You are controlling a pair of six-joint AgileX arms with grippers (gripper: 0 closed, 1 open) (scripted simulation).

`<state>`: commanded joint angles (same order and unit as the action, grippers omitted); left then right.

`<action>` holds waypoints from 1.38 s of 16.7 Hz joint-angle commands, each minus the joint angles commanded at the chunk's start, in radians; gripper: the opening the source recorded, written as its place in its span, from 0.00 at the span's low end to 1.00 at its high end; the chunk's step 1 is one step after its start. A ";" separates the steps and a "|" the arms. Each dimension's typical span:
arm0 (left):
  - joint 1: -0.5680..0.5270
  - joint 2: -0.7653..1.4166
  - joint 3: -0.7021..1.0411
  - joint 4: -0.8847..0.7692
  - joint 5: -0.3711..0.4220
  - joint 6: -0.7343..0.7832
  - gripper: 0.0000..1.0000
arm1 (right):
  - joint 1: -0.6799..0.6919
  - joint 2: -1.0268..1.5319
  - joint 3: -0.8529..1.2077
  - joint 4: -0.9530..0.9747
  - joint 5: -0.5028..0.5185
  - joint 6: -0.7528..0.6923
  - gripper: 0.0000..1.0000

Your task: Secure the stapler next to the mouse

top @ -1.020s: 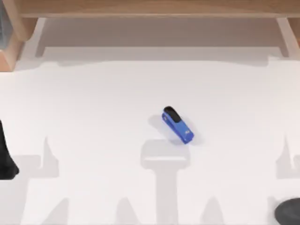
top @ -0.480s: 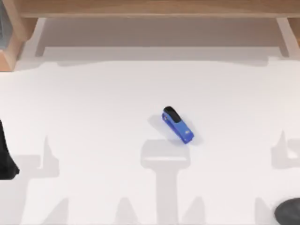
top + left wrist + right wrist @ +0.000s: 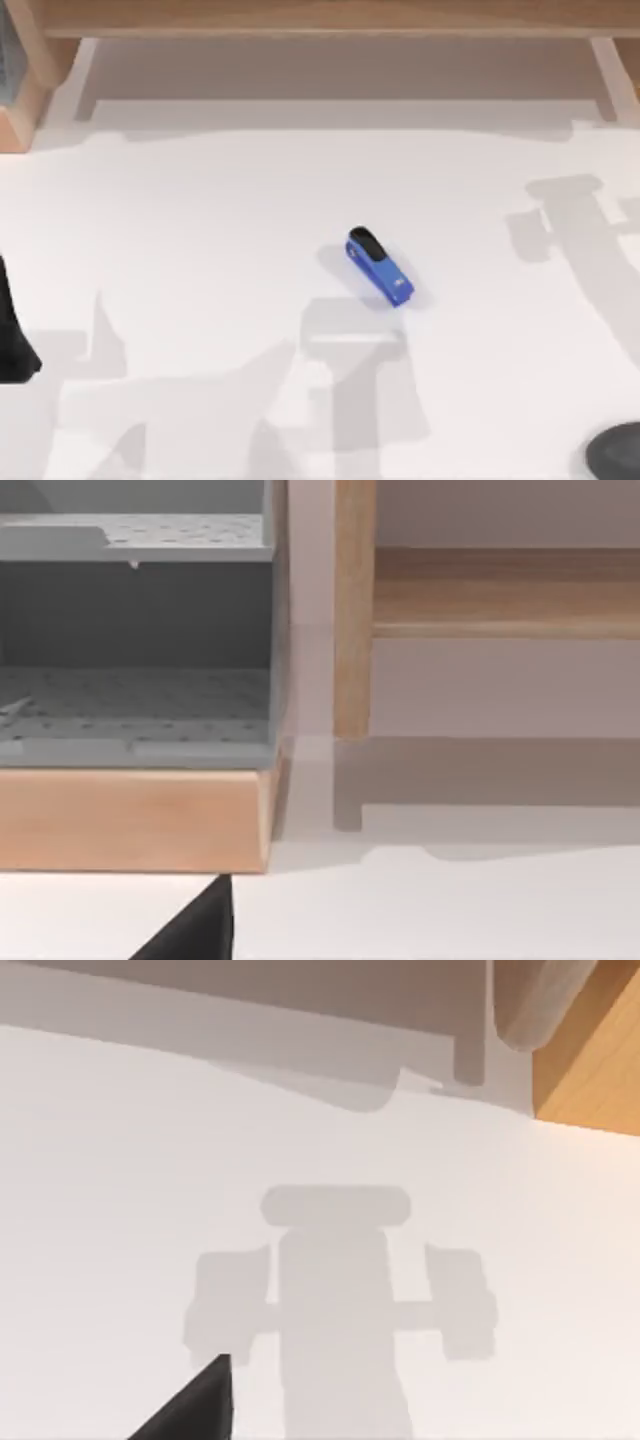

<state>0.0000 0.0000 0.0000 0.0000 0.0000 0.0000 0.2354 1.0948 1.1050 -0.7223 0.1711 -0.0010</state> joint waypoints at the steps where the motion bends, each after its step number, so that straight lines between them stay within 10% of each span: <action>1: 0.000 0.000 0.000 0.000 0.000 0.000 1.00 | 0.027 0.114 0.101 -0.063 0.006 -0.003 1.00; 13: 0.000 0.000 0.000 0.000 0.000 0.000 1.00 | 0.317 1.151 0.890 -0.522 -0.102 0.000 1.00; 23: 0.000 0.000 0.000 0.000 0.000 0.000 1.00 | 0.375 1.315 1.010 -0.554 -0.167 0.006 1.00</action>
<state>0.0000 0.0000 0.0000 0.0000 0.0000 0.0000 0.6108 2.4098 2.1151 -1.2760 0.0036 0.0052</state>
